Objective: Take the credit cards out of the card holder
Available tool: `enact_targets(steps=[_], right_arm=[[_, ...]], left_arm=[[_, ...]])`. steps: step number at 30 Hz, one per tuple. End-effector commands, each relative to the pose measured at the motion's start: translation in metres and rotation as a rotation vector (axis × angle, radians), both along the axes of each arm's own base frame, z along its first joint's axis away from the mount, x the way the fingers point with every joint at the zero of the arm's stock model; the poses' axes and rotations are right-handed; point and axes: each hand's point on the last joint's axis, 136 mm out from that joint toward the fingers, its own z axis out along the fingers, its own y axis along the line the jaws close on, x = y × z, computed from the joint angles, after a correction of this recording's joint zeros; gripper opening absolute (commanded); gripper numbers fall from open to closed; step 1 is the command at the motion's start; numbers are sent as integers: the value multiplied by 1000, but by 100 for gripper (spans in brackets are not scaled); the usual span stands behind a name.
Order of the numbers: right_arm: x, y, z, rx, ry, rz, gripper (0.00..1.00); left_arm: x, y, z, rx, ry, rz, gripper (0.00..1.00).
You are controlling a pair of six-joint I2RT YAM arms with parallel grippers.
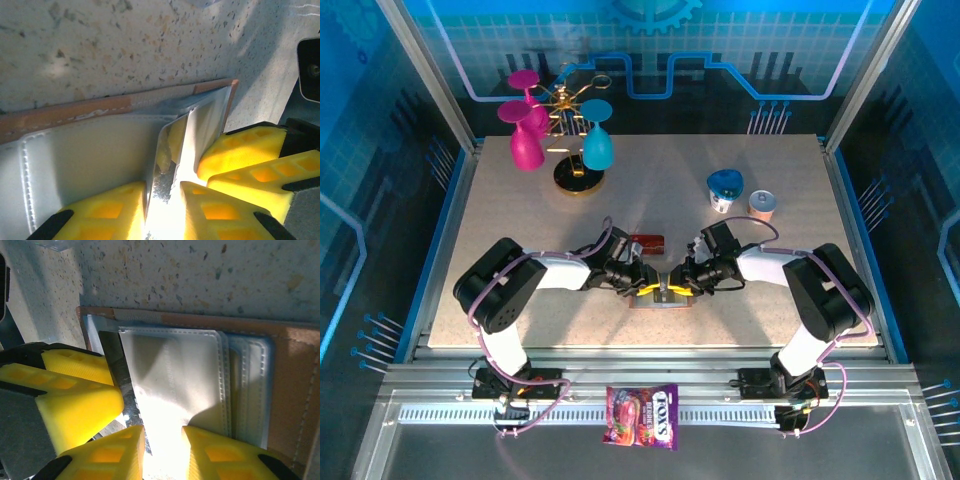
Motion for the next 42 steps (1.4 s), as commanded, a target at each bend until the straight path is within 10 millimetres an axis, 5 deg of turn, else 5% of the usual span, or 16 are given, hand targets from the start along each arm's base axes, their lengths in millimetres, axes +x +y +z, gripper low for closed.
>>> enact_targets(steps=[1, 13, 27, 42], right_arm=[[-10, -4, -15, -51, 36, 15, 28], [-11, -7, -13, -62, 34, 14, 35], [-13, -11, -12, -68, 31, 11, 37], [-9, -8, -6, -50, 16, 12, 37]], left_arm=[[-8, 5, -11, 4, 39, -4, 21], [-8, 18, -9, 57, 19, 6, 8], [-13, 38, 5, 140, -44, -26, 7], [-9, 44, 73, 237, -296, -306, 0]])
